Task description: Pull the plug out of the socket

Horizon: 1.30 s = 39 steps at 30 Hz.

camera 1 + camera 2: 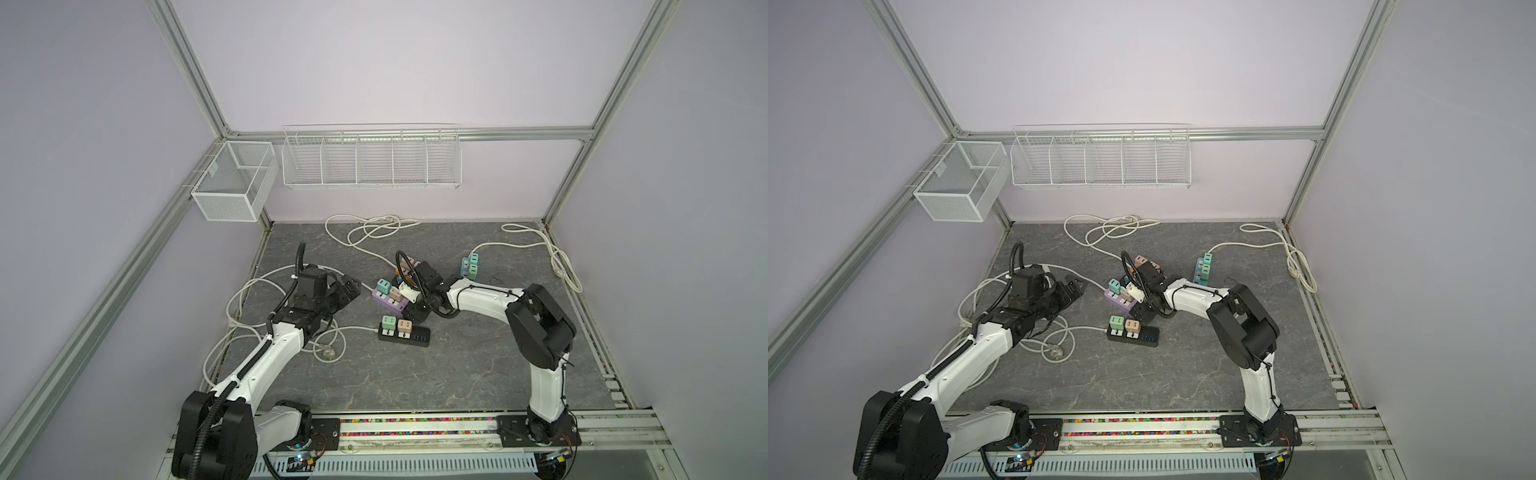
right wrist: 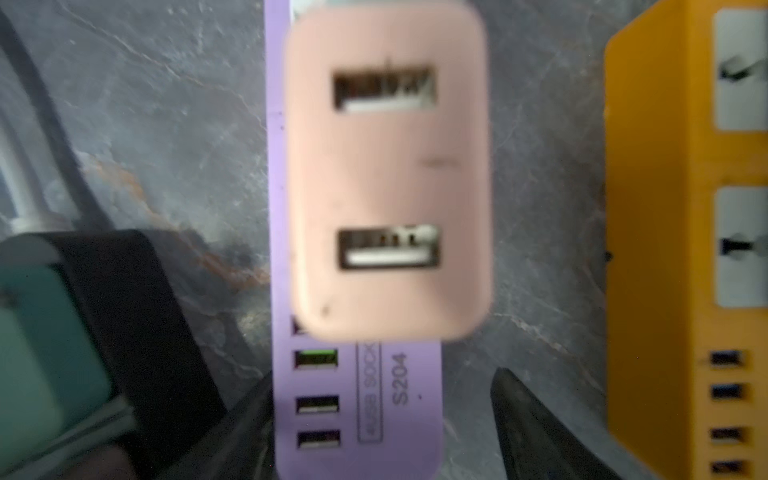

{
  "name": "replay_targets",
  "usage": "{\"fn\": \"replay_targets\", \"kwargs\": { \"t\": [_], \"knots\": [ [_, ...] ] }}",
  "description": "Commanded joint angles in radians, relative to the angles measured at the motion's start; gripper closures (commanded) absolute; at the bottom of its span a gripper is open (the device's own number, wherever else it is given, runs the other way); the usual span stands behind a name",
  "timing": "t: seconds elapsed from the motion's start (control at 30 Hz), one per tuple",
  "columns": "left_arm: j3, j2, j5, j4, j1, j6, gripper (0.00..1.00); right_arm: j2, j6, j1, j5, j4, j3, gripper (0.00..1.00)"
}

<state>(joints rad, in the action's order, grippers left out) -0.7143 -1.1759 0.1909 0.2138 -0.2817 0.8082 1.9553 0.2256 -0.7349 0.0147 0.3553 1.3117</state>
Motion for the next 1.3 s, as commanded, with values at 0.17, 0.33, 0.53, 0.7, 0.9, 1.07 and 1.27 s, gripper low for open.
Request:
{"fn": "replay_targets", "kwargs": {
  "t": [0.17,0.33,0.53,0.7,0.9,1.07,1.27],
  "knots": [
    [-0.025,-0.038,0.045,-0.046,-0.004,-0.001,0.01,-0.136,-0.049,0.008,-0.022,0.05,0.001,0.08],
    [-0.028,-0.12,0.098,-0.123,-0.004,0.014,0.03,-0.13,-0.134,0.014,-0.001,0.117,0.082,0.07],
    [-0.028,-0.198,0.131,-0.193,-0.004,0.039,0.16,-0.073,-0.207,0.012,0.044,0.164,0.192,0.13],
    [-0.038,-0.265,0.146,-0.227,-0.003,0.036,0.24,-0.05,-0.219,-0.006,0.048,0.144,0.242,0.15],
    [-0.024,-0.328,0.159,-0.313,-0.004,0.049,0.32,0.015,-0.229,-0.028,0.016,0.159,0.324,0.19],
    [-0.03,-0.398,0.191,-0.378,-0.006,0.057,0.4,0.091,-0.214,-0.046,-0.005,0.198,0.417,0.23],
    [-0.045,-0.454,0.198,-0.421,-0.02,0.063,0.45,0.168,-0.177,-0.06,-0.005,0.249,0.509,0.29]
  ]
}}
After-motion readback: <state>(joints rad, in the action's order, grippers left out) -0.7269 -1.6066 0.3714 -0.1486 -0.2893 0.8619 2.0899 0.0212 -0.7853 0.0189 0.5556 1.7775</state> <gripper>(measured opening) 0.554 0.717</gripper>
